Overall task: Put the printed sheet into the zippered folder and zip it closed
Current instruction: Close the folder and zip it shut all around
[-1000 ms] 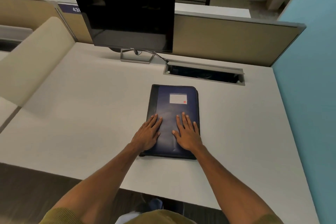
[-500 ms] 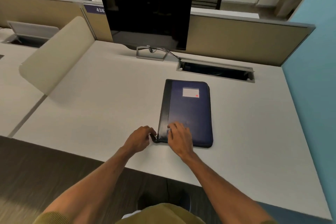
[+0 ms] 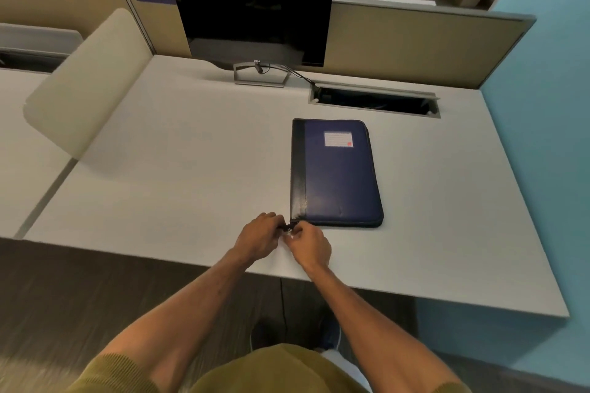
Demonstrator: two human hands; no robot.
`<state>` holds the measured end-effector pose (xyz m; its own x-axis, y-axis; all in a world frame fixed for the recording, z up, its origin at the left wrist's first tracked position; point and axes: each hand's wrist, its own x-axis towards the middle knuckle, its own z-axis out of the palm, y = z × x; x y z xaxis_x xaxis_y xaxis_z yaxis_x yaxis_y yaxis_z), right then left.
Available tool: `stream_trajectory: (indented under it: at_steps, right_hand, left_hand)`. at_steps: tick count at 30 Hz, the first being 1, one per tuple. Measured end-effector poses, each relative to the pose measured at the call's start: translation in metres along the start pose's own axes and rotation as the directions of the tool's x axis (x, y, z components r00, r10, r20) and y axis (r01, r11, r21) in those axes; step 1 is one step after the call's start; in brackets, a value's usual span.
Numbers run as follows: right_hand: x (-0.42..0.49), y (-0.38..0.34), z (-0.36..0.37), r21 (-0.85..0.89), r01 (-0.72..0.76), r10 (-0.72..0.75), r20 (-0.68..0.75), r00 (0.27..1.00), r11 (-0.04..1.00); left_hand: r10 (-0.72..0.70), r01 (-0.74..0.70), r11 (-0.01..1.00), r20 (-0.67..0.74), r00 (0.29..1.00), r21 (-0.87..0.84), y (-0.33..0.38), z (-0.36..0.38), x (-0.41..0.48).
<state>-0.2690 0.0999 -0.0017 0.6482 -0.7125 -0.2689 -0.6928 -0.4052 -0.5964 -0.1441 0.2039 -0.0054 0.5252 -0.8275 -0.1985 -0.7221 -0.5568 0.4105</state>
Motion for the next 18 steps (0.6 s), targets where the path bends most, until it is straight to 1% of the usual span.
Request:
stream_trajectory:
  at_steps: [3, 8, 13, 16, 18]
  right_hand:
    - [-0.001, -0.002, 0.002, 0.079, -0.066, 0.066, 0.001, 0.998, 0.995]
    - [-0.002, 0.0, 0.006, 0.081, -0.063, 0.066, -0.028, 0.997, 0.995]
    - [-0.003, 0.0, 0.009, -0.014, 0.018, -0.019, -0.063, 0.998, 1.0]
    - [-0.004, 0.0, 0.01, -0.106, 0.08, -0.093, -0.122, 0.988, 0.991]
    - [-0.003, 0.001, 0.01, -0.145, 0.092, -0.115, -0.16, 0.98, 0.985]
  left_hand:
    - [-0.008, 0.007, 1.0, -0.009, 1.0, -0.014, 0.003, 0.002, -0.001]
    - [0.007, -0.007, 1.0, -0.027, 1.0, 0.001, 0.004, 0.003, -0.002]
    - [-0.002, 0.005, 0.999, -0.069, 0.998, 0.048, 0.007, 0.001, -0.002]
    - [0.03, -0.018, 0.986, -0.068, 0.997, 0.165, 0.009, -0.005, 0.004]
    - [0.051, -0.037, 0.969, -0.05, 0.997, 0.246, 0.013, -0.009, 0.008]
